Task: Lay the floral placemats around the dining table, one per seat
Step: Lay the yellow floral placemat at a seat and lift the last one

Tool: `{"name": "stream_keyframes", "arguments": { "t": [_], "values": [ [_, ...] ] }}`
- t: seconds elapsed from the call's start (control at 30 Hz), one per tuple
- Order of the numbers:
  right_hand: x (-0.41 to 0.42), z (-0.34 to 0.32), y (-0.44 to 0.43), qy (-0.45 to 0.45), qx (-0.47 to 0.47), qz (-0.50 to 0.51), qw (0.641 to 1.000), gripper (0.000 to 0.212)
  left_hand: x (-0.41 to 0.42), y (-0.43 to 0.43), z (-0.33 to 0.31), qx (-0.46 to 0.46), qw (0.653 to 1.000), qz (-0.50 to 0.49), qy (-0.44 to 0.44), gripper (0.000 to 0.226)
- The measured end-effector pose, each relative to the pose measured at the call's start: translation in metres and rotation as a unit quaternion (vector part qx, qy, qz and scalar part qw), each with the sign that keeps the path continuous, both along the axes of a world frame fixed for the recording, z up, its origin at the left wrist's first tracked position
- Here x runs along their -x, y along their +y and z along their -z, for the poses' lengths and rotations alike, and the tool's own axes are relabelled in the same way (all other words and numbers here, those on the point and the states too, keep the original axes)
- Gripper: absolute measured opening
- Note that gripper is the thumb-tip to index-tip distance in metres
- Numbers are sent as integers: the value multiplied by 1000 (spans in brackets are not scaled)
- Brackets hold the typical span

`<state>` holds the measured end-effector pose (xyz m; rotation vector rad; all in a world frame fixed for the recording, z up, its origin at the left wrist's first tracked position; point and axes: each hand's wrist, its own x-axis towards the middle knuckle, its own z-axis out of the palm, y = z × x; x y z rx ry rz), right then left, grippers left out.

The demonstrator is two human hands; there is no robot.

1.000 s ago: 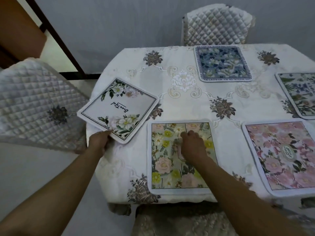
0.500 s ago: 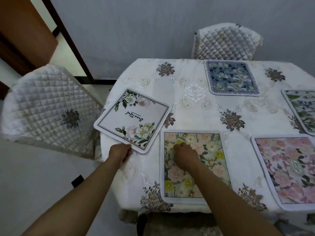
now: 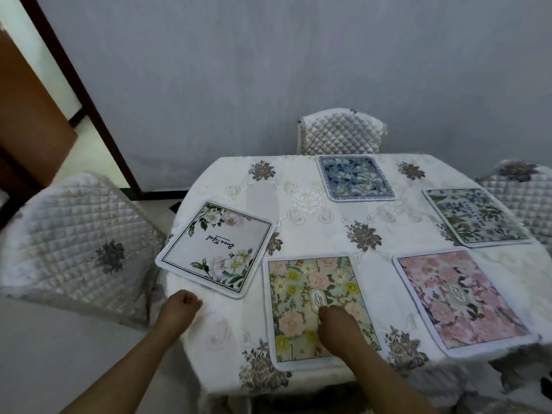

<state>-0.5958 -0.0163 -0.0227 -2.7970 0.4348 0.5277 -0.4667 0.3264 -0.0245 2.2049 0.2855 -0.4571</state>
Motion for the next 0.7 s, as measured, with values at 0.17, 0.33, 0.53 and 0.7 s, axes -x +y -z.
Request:
{"name": "stream_keyframes", "arguments": {
  "t": [0.17, 0.33, 0.53, 0.7],
  "values": [
    [-16, -21, 19, -54, 14, -89, 994, 19, 44, 21, -54, -99, 984, 122, -88, 10],
    [-22, -34, 63, -80, -6, -155, 985, 15, 80, 53, -80, -135, 968, 176, -113, 15],
    [-33, -49, 116, -95, 29, -207, 973, 15, 74, 109, -79, -175, 960, 185, -113, 14],
    [-60, -57, 165, -97, 72, -184, 976, 24, 23, 151, -70, -255, 921, 224, -193, 8]
  ]
}}
